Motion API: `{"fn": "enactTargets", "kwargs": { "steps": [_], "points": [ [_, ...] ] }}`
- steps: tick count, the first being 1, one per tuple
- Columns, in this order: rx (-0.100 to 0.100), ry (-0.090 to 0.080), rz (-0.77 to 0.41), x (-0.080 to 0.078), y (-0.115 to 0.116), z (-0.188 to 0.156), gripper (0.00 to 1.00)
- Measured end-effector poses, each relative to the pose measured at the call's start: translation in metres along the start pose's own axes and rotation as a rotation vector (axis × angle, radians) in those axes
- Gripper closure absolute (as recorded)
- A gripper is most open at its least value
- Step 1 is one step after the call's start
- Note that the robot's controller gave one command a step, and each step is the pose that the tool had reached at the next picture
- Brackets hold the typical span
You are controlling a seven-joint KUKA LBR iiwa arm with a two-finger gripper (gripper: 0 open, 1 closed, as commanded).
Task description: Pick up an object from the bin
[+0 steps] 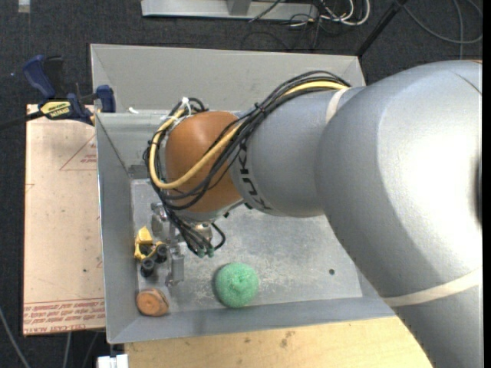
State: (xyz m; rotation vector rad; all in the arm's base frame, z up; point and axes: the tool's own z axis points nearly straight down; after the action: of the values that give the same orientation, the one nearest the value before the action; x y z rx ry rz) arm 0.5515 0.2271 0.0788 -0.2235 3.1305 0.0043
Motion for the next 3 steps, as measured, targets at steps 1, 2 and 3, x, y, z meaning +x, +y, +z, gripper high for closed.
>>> {"fn": "enactTargets", "kwargs": {
  "steps": [1,2,3],
  "points": [
    [0.001,0.001,-0.044,-0.008,-0.004,0.006,0.0],
    [0.002,0.003,-0.196,0.001,0.007,0.009,0.0],
    [0.0,0.0,-0.341,-0.008,0.007,0.009,1.0]
  ]
}}
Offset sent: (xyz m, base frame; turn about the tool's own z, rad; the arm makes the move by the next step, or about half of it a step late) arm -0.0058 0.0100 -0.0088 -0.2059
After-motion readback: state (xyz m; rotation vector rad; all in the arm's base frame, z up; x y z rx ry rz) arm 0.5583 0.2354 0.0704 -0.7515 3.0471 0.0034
